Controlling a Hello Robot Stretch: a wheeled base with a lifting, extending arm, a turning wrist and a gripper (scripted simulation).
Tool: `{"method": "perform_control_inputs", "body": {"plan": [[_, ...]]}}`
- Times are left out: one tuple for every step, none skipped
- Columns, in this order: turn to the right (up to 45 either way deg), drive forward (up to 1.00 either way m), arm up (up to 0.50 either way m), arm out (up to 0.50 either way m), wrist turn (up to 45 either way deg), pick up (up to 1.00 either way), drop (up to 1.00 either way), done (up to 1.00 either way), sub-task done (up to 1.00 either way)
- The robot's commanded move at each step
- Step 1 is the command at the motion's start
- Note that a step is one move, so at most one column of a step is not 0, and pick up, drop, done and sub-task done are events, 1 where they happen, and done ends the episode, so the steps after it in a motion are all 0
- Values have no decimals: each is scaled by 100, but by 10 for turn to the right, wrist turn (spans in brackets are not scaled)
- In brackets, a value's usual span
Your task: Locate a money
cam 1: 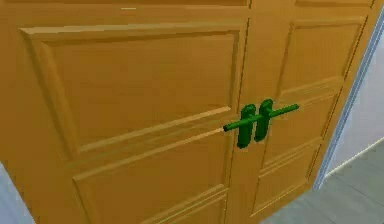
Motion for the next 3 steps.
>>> {"method": "perform_control_inputs", "body": {"plan": [[450,0,0,0,0,0,0,0,0],[120,0,0,0,0,0,0,0,0],[0,15,0,0,0,0,0,0,0]]}}
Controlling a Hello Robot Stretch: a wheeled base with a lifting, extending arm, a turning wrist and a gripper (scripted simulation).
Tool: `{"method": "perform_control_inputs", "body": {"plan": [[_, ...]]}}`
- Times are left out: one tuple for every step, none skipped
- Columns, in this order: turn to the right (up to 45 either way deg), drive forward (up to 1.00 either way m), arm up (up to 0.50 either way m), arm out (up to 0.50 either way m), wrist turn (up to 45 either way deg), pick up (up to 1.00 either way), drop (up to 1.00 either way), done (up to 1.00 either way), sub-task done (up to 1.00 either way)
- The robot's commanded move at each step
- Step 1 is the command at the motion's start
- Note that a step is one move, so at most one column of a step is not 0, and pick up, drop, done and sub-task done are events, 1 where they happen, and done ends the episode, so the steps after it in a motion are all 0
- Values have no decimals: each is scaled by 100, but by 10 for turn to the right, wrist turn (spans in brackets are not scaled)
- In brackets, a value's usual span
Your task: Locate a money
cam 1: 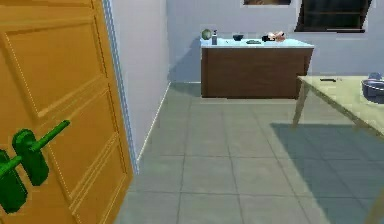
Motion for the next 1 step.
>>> {"method": "perform_control_inputs", "body": {"plan": [[450,0,0,0,0,0,0,0,0]]}}
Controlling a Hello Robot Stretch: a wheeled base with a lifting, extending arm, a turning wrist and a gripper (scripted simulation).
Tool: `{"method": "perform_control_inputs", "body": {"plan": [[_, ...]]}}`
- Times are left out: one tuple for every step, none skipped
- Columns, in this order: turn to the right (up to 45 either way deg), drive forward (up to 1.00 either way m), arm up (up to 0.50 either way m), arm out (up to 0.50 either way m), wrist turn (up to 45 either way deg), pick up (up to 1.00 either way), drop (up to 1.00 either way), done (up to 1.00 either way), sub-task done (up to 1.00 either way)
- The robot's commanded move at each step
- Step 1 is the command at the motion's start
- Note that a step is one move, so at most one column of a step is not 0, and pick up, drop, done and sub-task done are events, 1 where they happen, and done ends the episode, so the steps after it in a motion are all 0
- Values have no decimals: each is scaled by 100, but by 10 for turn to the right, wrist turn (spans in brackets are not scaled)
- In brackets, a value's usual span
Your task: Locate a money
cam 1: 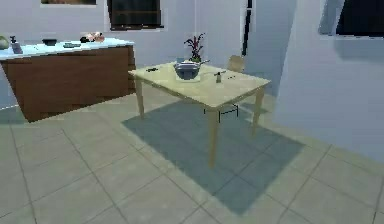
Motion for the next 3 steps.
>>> {"method": "perform_control_inputs", "body": {"plan": [[360,0,0,0,0,0,0,0,0],[0,90,0,0,0,0,0,0,0],[450,0,0,0,0,0,0,0,0]]}}
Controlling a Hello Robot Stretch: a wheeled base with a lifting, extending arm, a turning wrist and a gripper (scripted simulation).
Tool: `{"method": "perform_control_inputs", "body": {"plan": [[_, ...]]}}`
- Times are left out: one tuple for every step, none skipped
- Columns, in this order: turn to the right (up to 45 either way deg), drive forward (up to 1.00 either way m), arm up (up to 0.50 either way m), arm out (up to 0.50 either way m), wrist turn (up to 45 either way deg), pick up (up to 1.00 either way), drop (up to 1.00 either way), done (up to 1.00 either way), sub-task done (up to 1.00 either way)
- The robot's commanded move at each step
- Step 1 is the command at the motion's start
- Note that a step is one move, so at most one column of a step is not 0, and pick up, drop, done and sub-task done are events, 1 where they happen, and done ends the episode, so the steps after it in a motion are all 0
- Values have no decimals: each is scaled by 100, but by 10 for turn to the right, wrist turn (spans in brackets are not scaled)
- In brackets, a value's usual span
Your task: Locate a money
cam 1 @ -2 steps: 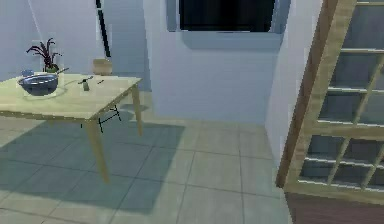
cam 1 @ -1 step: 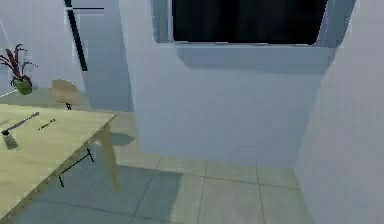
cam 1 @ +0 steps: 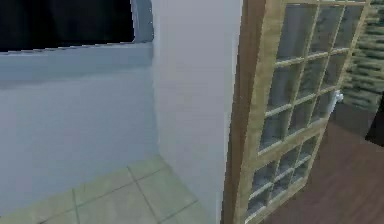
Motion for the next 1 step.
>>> {"method": "perform_control_inputs", "body": {"plan": [[450,0,0,0,0,0,0,0,0]]}}
